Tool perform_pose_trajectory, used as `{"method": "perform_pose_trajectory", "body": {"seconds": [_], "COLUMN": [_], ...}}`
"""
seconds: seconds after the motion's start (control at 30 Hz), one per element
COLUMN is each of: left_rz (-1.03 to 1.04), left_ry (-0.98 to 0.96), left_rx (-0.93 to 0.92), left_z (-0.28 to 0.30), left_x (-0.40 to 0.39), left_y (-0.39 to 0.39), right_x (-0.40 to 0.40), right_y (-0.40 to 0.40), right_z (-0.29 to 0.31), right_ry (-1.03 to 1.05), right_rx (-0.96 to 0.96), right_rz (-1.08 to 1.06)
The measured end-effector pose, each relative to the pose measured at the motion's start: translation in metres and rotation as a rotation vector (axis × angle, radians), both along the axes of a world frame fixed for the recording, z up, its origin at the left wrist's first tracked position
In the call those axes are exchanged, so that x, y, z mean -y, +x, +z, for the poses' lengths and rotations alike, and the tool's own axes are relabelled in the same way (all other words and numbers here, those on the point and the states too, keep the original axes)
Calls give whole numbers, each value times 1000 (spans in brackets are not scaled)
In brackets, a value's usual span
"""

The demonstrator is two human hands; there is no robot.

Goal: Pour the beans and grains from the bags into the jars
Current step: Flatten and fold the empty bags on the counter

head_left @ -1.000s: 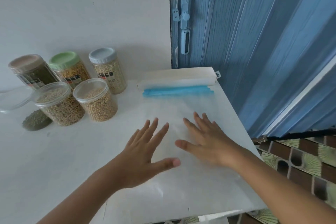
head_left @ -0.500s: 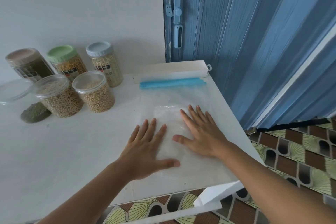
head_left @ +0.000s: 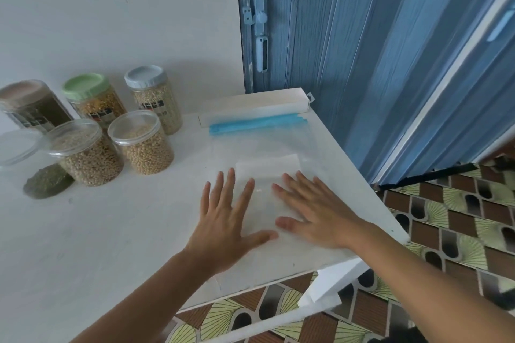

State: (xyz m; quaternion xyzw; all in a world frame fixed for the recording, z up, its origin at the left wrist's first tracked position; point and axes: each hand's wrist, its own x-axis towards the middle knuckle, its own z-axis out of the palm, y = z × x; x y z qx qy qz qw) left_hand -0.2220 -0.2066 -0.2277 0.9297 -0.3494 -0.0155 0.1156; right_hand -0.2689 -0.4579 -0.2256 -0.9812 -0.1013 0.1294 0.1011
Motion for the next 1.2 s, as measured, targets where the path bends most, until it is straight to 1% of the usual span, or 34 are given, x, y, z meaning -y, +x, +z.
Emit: {"method": "perform_pose_trajectory", "body": {"seconds": [0.07,0.1,0.13,0.23,0.3,0.37,0.4,0.43,0.5,0.57,0.6,0.7,0.8,0.9,1.03,1.2], "left_rz": [-191,-297,-368,-421,-432,-424,-412,-392,-345,-270,-216,-90,-56,-46,-69,-98], "left_ry": [-147,-179,-171,-126,-90,-36,-16,-6,-6,-31,-65,-159,-139,-103,113,182], "left_rx": [196,273,319,346,356,357,358,355,325,273,216,89,-5,-65,-30,3], "left_z": [2,0,-3,-7,-4,0,1,3,8,12,15,24,32,40,47,50], "left_x": [-7,-9,-11,-12,-6,3,6,9,13,15,16,18,22,20,15,17], "left_y": [-12,-18,-23,-26,-24,-24,-24,-24,-23,-19,-18,-9,-2,-4,-13,-1], "right_x": [0,1,2,4,4,6,7,7,5,3,3,4,5,5,10,13], "right_y": [-1,-2,-1,2,3,2,0,-2,-9,-15,-17,-17,-12,-3,15,32], "right_z": [-2,-3,-5,-5,-1,6,9,14,27,38,41,43,42,46,53,63], "right_ry": [-2,-6,-14,-3,66,178,223,238,217,213,201,131,118,139,263,285], "right_rx": [10,20,24,19,-4,-36,-21,35,128,96,79,110,120,75,-64,-185], "right_rz": [15,17,18,18,0,-54,-70,-48,67,168,191,208,178,150,68,20]}}
